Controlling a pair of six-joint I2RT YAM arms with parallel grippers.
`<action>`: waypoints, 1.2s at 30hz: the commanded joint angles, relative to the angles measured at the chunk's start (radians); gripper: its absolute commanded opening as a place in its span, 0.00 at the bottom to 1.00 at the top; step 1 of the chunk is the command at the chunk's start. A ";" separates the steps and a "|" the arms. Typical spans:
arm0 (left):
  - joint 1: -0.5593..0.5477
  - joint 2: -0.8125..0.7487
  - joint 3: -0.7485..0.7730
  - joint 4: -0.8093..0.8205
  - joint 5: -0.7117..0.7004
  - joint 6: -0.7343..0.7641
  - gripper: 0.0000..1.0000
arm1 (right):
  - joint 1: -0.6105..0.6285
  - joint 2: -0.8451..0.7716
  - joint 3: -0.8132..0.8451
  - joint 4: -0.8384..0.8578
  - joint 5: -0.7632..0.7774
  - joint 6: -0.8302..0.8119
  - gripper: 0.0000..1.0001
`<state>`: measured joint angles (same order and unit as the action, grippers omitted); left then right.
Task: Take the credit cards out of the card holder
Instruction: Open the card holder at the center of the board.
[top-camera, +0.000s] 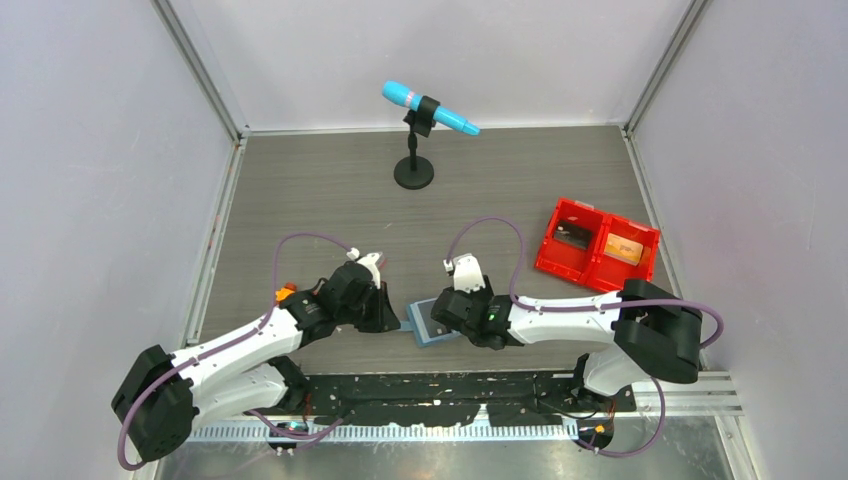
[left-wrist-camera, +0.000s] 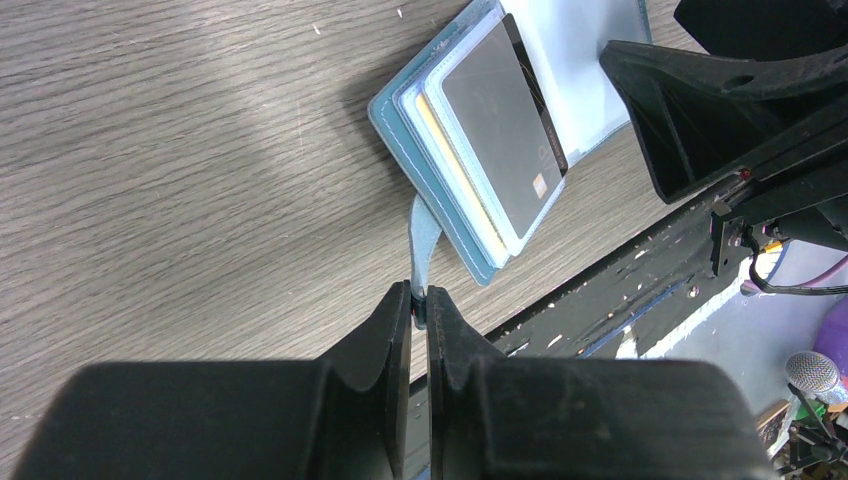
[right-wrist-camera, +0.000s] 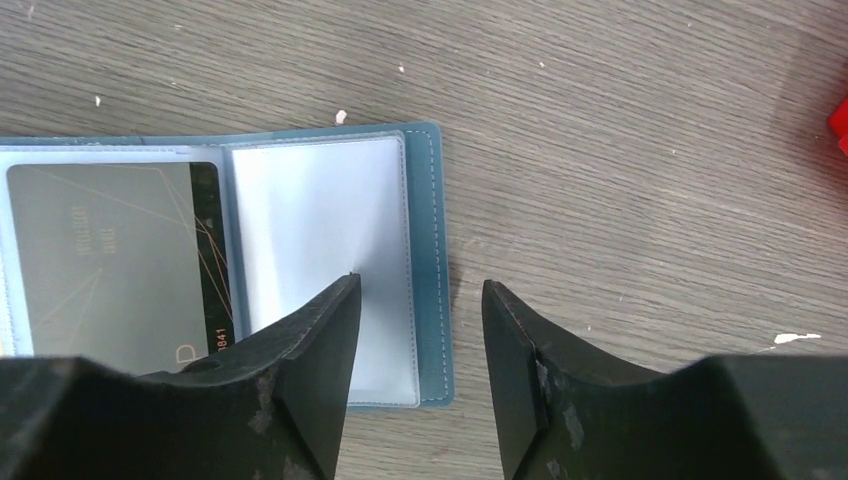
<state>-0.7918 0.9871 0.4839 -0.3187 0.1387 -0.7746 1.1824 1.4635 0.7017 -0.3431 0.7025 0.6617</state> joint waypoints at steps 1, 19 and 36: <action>-0.001 -0.001 -0.004 0.036 -0.012 0.008 0.00 | -0.003 -0.031 0.025 -0.032 0.056 0.028 0.51; -0.001 0.002 -0.010 0.062 0.008 0.000 0.00 | 0.039 0.087 0.196 -0.084 0.082 -0.161 0.10; -0.001 -0.066 -0.010 0.051 -0.024 -0.044 0.07 | 0.057 0.147 0.187 -0.089 0.061 -0.101 0.10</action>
<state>-0.7918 0.9897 0.4763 -0.3050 0.1379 -0.7845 1.2354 1.6127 0.8902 -0.4538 0.7532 0.5289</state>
